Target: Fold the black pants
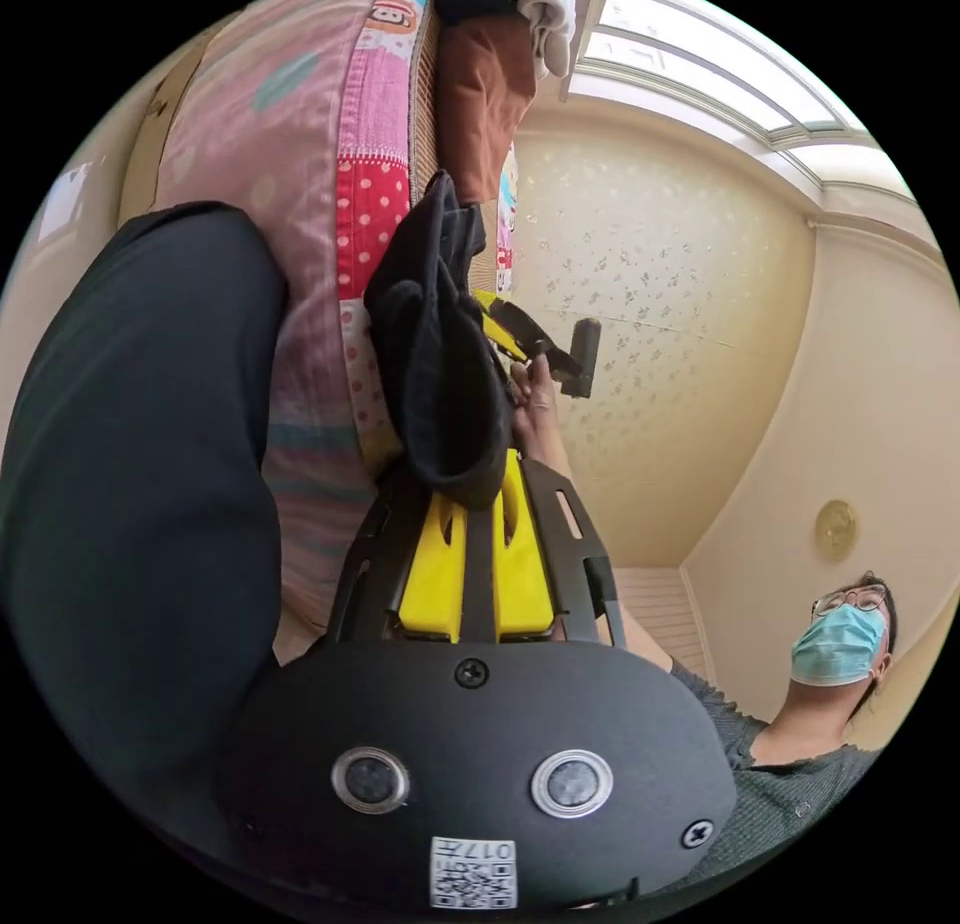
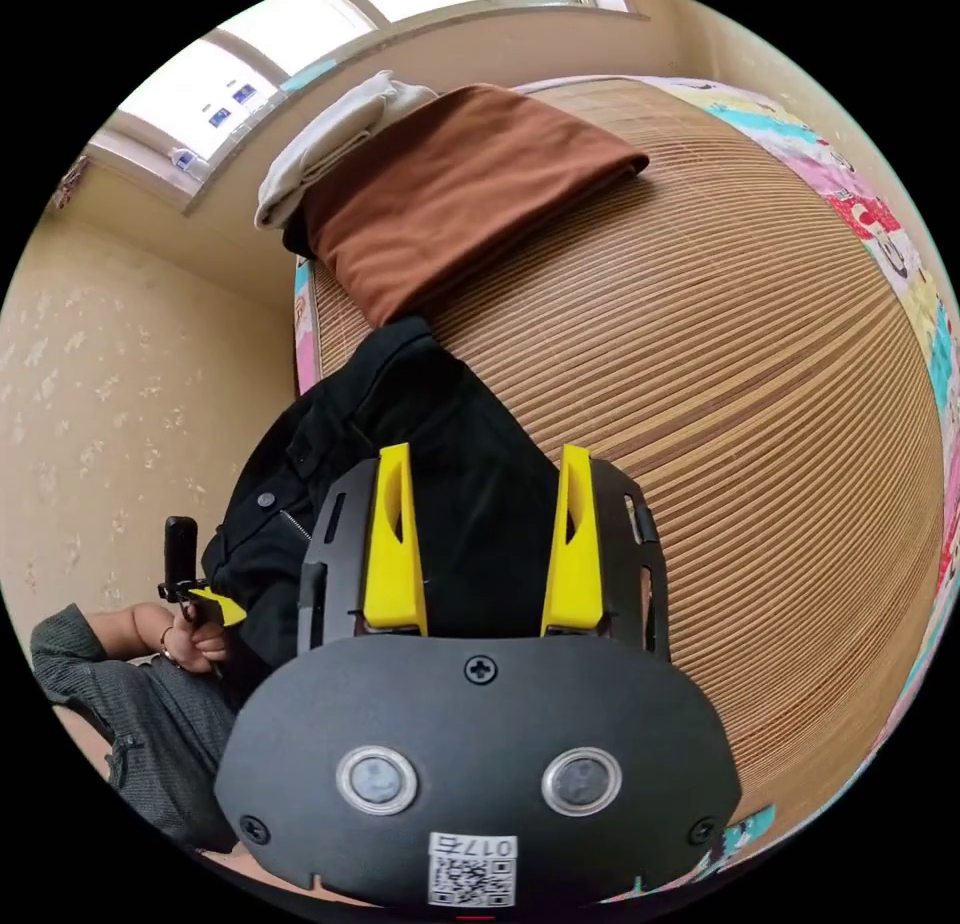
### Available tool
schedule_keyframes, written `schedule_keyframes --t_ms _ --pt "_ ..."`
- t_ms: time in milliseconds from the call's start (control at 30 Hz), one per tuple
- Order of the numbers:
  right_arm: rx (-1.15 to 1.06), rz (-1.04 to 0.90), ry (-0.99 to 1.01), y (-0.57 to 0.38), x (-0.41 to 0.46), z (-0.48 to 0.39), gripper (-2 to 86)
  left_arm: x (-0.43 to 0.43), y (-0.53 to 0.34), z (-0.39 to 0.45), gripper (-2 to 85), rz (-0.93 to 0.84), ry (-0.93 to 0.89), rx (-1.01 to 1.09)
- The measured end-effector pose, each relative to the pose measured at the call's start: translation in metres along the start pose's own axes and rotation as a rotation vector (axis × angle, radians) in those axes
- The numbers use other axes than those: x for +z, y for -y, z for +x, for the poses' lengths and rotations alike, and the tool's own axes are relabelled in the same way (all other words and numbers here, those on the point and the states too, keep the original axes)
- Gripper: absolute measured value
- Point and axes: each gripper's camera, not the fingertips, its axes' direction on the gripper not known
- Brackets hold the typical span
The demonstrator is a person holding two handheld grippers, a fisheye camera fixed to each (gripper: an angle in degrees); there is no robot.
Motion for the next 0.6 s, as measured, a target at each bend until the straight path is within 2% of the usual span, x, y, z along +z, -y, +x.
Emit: schedule_keyframes --t_ms 67,133,267,333,467,600 --pt "-0.008 0.012 -0.097 0.012 0.005 -0.013 12.0 0.002 -0.021 -0.008 3.8 -0.01 0.019 0.023" --pt "-0.06 -0.037 -0.108 0.022 0.007 -0.032 7.3 0.003 -0.038 -0.011 3.7 -0.019 0.037 0.059" --pt "-0.075 0.019 -0.123 0.022 -0.058 -0.075 4.0 0.002 -0.083 -0.02 3.6 -0.06 0.046 0.095" --pt "-0.073 0.145 -0.083 0.008 -0.121 -0.096 3.5 -0.004 -0.1 -0.012 3.6 -0.064 0.042 0.152" --pt "-0.088 0.5 -0.131 -0.058 -0.303 -0.166 2.8 -0.03 -0.131 0.056 3.5 -0.027 -0.074 0.558" --pt "-0.123 0.904 -0.157 -0.152 -0.493 -0.251 2.6 -0.062 -0.153 0.152 2.3 0.089 -0.008 0.886"
